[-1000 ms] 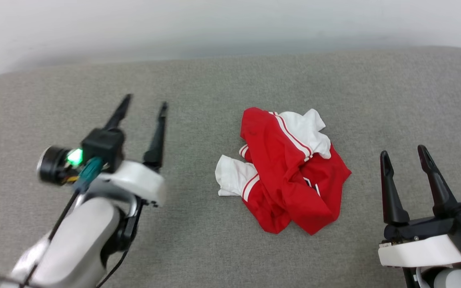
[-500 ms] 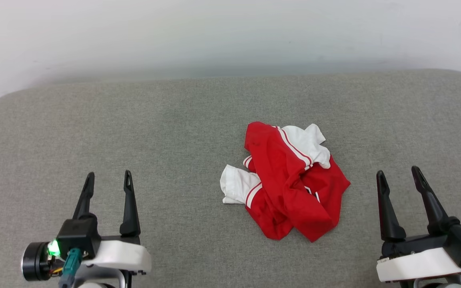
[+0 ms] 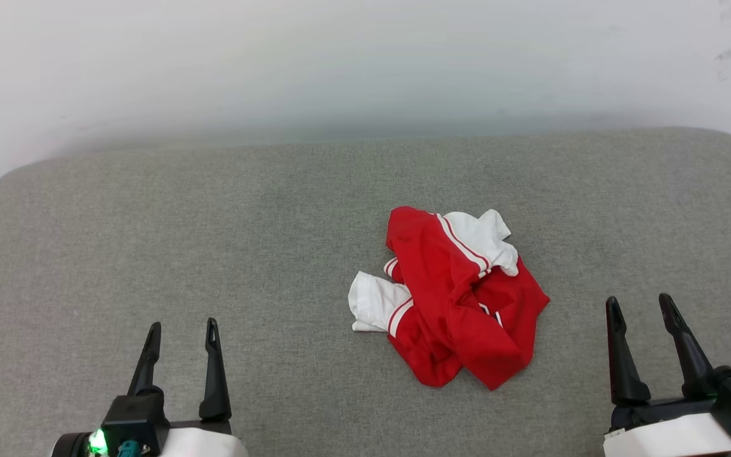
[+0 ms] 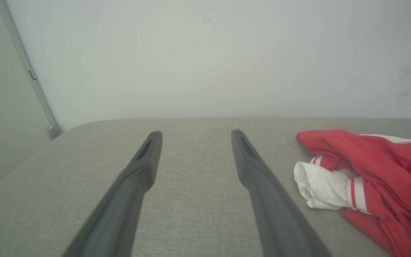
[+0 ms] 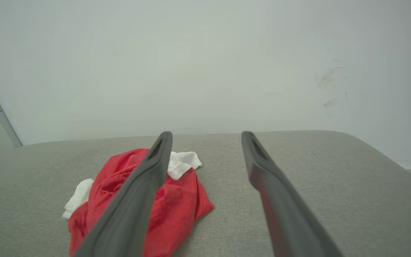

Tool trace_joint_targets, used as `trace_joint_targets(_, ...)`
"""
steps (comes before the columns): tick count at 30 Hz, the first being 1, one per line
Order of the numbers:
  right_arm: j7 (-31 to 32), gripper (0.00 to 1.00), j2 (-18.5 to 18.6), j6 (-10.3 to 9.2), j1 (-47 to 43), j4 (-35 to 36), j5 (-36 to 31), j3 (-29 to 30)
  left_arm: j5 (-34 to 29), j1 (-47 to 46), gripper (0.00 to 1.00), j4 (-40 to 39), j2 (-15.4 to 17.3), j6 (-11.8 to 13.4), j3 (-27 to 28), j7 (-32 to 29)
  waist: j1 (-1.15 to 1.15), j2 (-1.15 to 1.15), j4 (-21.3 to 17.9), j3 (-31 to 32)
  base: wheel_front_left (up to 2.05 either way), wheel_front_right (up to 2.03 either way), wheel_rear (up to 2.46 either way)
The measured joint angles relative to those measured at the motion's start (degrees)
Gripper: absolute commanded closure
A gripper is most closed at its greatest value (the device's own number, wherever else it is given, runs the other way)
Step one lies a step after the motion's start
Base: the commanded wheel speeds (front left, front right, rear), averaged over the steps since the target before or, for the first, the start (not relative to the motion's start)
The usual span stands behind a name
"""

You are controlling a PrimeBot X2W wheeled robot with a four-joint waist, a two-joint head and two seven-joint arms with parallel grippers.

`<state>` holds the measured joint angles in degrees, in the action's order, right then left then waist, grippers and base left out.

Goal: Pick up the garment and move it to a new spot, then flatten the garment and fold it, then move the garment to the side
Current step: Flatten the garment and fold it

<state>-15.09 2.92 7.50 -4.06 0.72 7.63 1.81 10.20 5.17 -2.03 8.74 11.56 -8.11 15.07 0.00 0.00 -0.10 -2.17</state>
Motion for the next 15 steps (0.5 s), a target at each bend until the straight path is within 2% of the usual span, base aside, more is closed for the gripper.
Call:
trace_joint_targets(5,0.0,0.0,0.0,0.0,-0.7,-0.3,0.3,0.1,-2.1,1.0,0.0,0.5,-2.1,-2.4,2.3,0.0,0.0,0.0,0.2,0.8,0.0,0.0,0.0)
trace_joint_targets(15,0.0,0.0,0.0,0.0,-1.1,-0.6,0.5,0.3,-5.2,2.2,0.0,0.6,-4.1,-5.0,4.6,0.0,0.0,0.0,0.5,1.2,0.0,0.0,0.0)
